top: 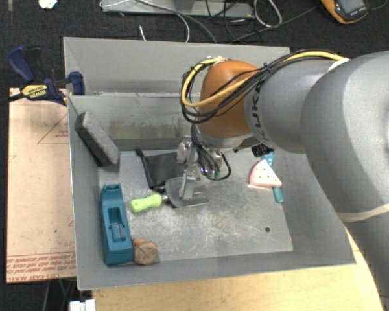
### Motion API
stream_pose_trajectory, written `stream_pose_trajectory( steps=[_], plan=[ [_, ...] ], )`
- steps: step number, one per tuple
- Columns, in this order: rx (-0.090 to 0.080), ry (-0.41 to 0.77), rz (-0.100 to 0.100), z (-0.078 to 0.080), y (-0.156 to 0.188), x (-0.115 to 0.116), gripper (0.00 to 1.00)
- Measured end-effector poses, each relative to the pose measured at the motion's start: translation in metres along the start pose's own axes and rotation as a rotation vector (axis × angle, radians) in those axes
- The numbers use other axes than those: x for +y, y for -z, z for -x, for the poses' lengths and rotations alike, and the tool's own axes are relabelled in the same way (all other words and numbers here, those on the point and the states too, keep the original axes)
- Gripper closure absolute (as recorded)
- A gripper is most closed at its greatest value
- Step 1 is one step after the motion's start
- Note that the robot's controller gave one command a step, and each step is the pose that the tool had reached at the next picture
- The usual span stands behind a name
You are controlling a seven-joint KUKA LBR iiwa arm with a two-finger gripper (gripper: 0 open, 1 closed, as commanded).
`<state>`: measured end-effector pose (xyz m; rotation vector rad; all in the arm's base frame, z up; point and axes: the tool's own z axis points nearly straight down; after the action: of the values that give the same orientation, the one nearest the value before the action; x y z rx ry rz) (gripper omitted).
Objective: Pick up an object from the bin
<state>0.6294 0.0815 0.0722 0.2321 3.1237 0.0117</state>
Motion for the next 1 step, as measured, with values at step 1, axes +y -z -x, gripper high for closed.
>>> stream_pose_trajectory(
  steps=[1],
  plan=[
    [-0.007, 0.076, -0.001, 0.0189, 0.0008, -0.0141, 1.00]
  ],
)
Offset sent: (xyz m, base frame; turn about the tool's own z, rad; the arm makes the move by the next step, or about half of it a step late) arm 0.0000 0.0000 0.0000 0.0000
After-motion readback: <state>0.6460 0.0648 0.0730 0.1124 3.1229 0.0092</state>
